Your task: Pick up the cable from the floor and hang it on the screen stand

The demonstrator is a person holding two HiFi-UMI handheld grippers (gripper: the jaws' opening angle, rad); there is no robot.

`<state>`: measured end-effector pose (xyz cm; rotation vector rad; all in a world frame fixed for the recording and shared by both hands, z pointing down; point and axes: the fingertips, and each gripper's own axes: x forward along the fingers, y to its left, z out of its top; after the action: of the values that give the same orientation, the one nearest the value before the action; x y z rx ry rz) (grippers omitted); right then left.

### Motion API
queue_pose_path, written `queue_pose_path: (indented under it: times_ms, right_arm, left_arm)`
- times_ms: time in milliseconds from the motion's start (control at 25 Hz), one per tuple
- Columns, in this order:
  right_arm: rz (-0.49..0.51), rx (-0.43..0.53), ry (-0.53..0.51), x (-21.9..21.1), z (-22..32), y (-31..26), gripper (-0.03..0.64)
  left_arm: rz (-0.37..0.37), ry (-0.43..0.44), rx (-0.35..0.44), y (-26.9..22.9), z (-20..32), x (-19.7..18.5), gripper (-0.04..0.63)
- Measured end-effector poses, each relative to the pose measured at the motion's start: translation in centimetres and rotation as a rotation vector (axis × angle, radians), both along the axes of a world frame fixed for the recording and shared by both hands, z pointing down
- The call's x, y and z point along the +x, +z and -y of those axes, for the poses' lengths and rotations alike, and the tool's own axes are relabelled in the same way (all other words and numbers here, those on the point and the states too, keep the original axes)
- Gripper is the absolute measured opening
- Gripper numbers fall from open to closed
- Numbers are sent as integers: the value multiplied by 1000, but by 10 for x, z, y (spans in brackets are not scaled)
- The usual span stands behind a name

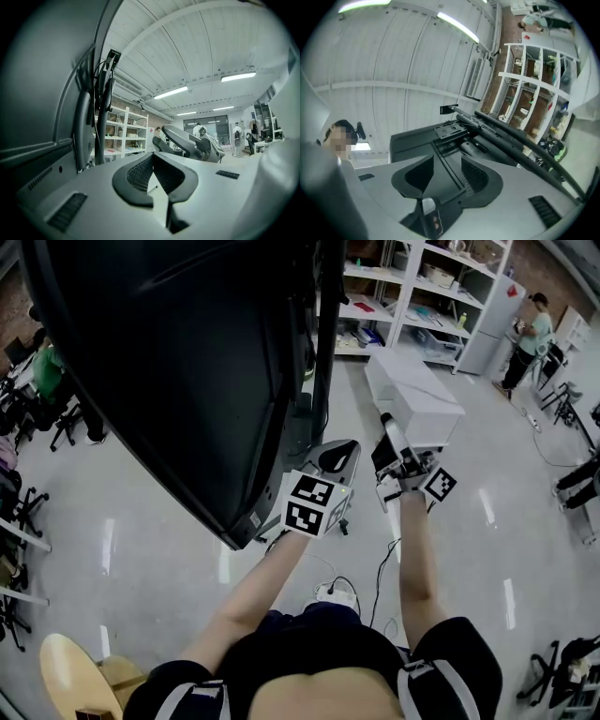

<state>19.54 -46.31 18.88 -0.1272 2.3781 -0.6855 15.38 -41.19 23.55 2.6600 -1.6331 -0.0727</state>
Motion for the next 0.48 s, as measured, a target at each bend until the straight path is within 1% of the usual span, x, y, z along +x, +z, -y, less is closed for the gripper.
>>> queue_pose_path:
  times_ms: [40,80,160,200,280,320,360,400,480]
  right_arm:
    - [-45,-2,32,1,-9,10,197]
    - [-97,-9,66,1,-18,21,171]
    - [-233,-28,145,0,-33,46,50]
    - [-317,-31,188,-1,-40,60,34]
    - [-481,-22,258,-5,-59,90,27]
    - [-538,-21,283,-7,-70,103,25]
    - [-572,-27,299,-9,-81,114,23]
    - [-586,-41,309,-10,-93,122,23]
    - [-589,-74,322,-12,-112,136,23]
  left_arm:
    - [1,7,-1,4,-6,2,6]
    - [0,13,-3,9,-12,3,6]
    - [-11,23,-11,19,-22,5,6]
    - [-19,28,-18,24,-28,6,6]
    - [-32,46,-36,37,-41,8,6]
    - [-34,56,-46,44,-49,9,6]
    - [-36,65,-57,51,-58,10,6]
    - [-36,74,-71,59,-68,10,8]
    - [-37,88,-97,74,-87,11,6]
